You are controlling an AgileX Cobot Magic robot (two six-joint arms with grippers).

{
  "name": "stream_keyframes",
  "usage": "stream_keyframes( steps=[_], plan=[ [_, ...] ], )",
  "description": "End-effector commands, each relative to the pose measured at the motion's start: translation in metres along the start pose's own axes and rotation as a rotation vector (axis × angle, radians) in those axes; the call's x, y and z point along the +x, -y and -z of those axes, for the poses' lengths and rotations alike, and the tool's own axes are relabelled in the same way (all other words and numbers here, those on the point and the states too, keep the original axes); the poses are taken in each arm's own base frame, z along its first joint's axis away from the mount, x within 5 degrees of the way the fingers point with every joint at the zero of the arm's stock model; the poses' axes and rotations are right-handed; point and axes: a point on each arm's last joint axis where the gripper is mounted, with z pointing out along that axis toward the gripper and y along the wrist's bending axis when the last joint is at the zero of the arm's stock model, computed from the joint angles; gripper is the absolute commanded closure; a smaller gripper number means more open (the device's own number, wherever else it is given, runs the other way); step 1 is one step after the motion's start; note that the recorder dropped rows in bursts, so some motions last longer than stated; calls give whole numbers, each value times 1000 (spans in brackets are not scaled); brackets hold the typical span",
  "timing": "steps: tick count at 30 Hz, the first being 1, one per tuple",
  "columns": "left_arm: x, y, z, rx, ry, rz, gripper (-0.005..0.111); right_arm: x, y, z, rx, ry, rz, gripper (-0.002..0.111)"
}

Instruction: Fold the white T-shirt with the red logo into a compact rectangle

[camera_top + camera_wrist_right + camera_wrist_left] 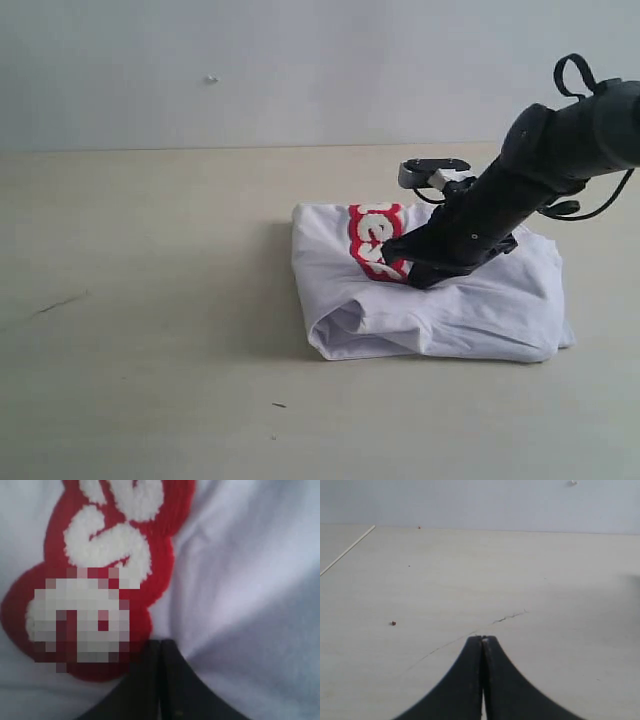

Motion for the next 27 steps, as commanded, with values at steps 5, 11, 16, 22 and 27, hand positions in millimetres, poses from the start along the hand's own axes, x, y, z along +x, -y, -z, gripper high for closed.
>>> stream_keyframes(
  steps=[5, 11, 16, 22, 27],
  plan=[
    [-1, 0, 0, -2, 17, -1, 107, -8, -6, 15, -26, 7, 37, 108],
    [-1, 0, 0, -2, 17, -1, 107, -15, -41, 71, -51, 110, 125, 108],
    [-1, 0, 0, -2, 17, -1, 107, 9, -77, 64, -17, 69, 224, 108],
    [-1, 0, 0, -2, 17, -1, 107, 24, -70, 20, 126, -49, 141, 108],
    [-1, 0, 0, -2, 17, -1, 107, 35, -64, -6, 112, -156, 105, 108]
  ],
)
